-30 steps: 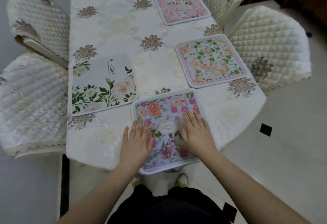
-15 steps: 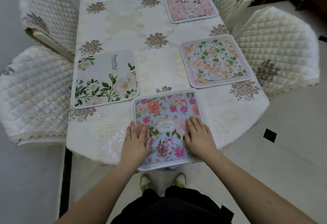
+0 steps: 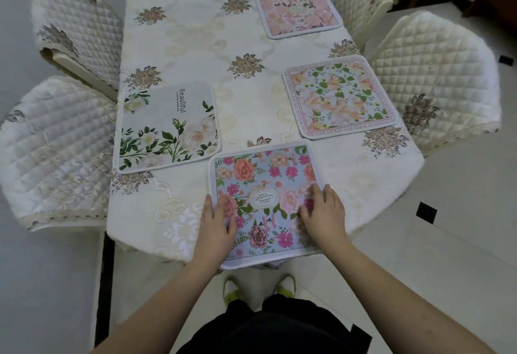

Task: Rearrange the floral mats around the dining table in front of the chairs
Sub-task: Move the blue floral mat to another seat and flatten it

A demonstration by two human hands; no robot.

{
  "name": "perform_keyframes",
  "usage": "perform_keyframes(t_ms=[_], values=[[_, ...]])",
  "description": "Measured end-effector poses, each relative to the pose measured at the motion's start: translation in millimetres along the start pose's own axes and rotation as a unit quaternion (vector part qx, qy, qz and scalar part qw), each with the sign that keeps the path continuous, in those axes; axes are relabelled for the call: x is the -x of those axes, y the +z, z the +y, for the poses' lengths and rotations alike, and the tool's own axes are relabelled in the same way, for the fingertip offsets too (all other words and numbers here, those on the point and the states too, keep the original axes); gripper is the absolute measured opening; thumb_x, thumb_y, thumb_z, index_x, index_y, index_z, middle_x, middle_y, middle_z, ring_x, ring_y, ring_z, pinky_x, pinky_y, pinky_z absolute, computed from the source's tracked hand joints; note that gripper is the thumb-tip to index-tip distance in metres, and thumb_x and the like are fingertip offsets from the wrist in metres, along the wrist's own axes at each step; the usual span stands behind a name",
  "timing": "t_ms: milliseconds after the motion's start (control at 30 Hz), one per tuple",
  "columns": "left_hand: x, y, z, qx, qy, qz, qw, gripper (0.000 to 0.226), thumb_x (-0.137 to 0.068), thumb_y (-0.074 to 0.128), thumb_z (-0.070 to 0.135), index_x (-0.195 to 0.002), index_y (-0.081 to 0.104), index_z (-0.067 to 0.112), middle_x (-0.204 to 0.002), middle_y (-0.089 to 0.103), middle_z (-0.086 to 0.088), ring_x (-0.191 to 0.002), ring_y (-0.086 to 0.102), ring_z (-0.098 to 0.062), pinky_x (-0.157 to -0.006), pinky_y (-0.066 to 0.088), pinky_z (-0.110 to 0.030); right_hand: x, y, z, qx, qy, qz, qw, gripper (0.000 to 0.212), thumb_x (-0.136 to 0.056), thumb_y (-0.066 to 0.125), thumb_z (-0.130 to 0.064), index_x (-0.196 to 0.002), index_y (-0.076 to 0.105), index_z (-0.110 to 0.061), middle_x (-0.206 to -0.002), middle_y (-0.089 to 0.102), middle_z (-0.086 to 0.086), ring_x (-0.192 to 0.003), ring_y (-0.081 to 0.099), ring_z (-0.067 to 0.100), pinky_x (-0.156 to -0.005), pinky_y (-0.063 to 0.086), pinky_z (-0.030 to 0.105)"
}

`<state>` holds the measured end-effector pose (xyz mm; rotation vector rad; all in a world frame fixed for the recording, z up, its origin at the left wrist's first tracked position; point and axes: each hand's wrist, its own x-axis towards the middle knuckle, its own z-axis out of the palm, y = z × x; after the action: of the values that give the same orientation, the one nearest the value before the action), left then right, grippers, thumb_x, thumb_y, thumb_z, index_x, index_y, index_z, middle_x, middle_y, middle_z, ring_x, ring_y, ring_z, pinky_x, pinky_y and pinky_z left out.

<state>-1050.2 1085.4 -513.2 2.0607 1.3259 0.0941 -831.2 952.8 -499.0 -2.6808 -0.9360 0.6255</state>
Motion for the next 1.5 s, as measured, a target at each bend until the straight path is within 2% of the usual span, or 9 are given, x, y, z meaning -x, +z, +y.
perform_keyframes(t_ms=[133, 367, 433, 500, 667, 1033, 1233, 1367, 1500], values=[[2.4, -7.7, 6.1, 0.059, 0.015, 0.037, 0.997, 0.057, -0.1, 0.048, 0.022, -0.153, 0.027, 0.024, -0.163, 0.01, -0.008, -0.148, 0.017, -0.025, -0.113, 0.026, -0.033, 3.6, -0.6, -3.9, -0.039, 0.008, 0.041, 0.998, 0.055, -0.095, 0.053, -0.03, -0.146, 0.038, -0.014, -0.156, 0.029, 0.018, -0.144, 0.025, 0.034, -0.12, 0.016, 0.045], [1.1, -23.0, 13.8, 0.091, 0.041, 0.068, 0.993, 0.044, -0.103, 0.044, 0.019, -0.147, 0.04, 0.018, -0.151, 0.038, -0.01, -0.138, 0.036, -0.018, -0.109, 0.027, -0.018, 5.7, -13.2, -6.9, -0.183, -0.022, 0.13, 0.974, 0.06, -0.086, 0.043, 0.014, -0.14, 0.047, -0.011, -0.143, 0.039, 0.012, -0.126, 0.045, 0.027, -0.105, 0.042, 0.037], [1.1, -26.3, 15.7, 0.102, 0.059, 0.084, 0.989, 0.042, -0.102, 0.046, 0.016, -0.144, 0.044, 0.015, -0.142, 0.044, -0.009, -0.118, 0.044, -0.005, -0.095, 0.028, 0.001, 4.0, -16.3, -9.7, -0.195, -0.028, 0.143, 0.97, 0.061, -0.084, 0.042, 0.016, -0.138, 0.049, -0.012, -0.141, 0.04, 0.011, -0.127, 0.044, 0.025, -0.107, 0.04, 0.035], [1.1, -28.4, 16.9, 0.106, 0.068, 0.09, 0.988, 0.042, -0.1, 0.049, 0.013, -0.142, 0.047, 0.014, -0.136, 0.045, -0.006, -0.106, 0.043, 0.002, -0.08, 0.028, 0.008, 2.1, -19.6, -13.2, -0.197, -0.037, 0.156, 0.967, 0.058, -0.086, 0.042, 0.016, -0.136, 0.052, -0.012, -0.14, 0.042, 0.01, -0.127, 0.043, 0.024, -0.108, 0.039, 0.033], [3.6, -36.0, 21.5, 0.135, 0.059, 0.103, 0.984, 0.041, -0.097, 0.053, 0.013, -0.137, 0.053, 0.02, -0.118, 0.044, 0.006, -0.097, 0.048, 0.015, -0.074, 0.036, 0.004, -4.8, -33.0, -21.5, -0.195, -0.062, 0.181, 0.962, 0.049, -0.089, 0.045, 0.011, -0.13, 0.059, -0.014, -0.139, 0.044, 0.009, -0.127, 0.043, 0.023, -0.108, 0.04, 0.038], [29.6, -34.3, 0.6, 0.072, 0.041, 0.08, 0.993, 0.018, -0.094, 0.061, 0.031, -0.089, 0.076, 0.021, -0.079, 0.061, 0.01, -0.074, 0.06, -0.007, -0.071, 0.053, -0.035, -49.9, -45.1, -56.3, -0.084, -0.17, 0.157, 0.969, 0.048, -0.087, 0.048, 0.009, -0.126, 0.063, -0.012, -0.133, 0.058, 0.008, -0.115, 0.053, 0.03, -0.098, 0.034, 0.041], [35.2, -29.7, -17.5, 0.04, 0.002, -0.002, 0.999, 0.017, -0.094, 0.06, 0.031, -0.103, 0.074, 0.026, -0.086, 0.07, 0.008, -0.08, 0.066, -0.01, -0.072, 0.053, -0.029, -72.6, -31.2, -53.7, 0.019, -0.147, 0.057, 0.987, 0.053, -0.089, 0.048, -0.004, -0.141, 0.047, -0.015, -0.149, 0.041, 0.011, -0.13, 0.041, 0.035, -0.111, 0.026, 0.045], [27.8, -34.3, -25.3, 0.014, 0.0, -0.045, 0.999, 0.023, -0.094, 0.058, 0.034, -0.114, 0.068, 0.029, -0.067, 0.063, 0.012, -0.068, 0.061, -0.005, -0.058, 0.045, -0.021, -81.0, -24.9, -36.7, 0.047, -0.127, -0.031, 0.99, 0.061, -0.091, 0.045, -0.001, -0.148, 0.034, -0.018, -0.16, 0.024, 0.009, -0.143, 0.027, 0.032, -0.117, 0.02, 0.043], [9.7, -40.6, -26.1, -0.026, 0.029, -0.04, 0.998, 0.024, -0.094, 0.057, 0.037, -0.116, 0.065, 0.029, -0.063, 0.062, 0.002, -0.061, 0.059, -0.009, -0.052, 0.039, -0.023, -74.0, -20.6, -22.7, 0.032, -0.121, -0.03, 0.992, 0.055, -0.096, 0.047, -0.011, -0.149, 0.034, -0.018, -0.16, 0.026, 0.009, -0.145, 0.027, 0.028, -0.117, 0.021, 0.042]])
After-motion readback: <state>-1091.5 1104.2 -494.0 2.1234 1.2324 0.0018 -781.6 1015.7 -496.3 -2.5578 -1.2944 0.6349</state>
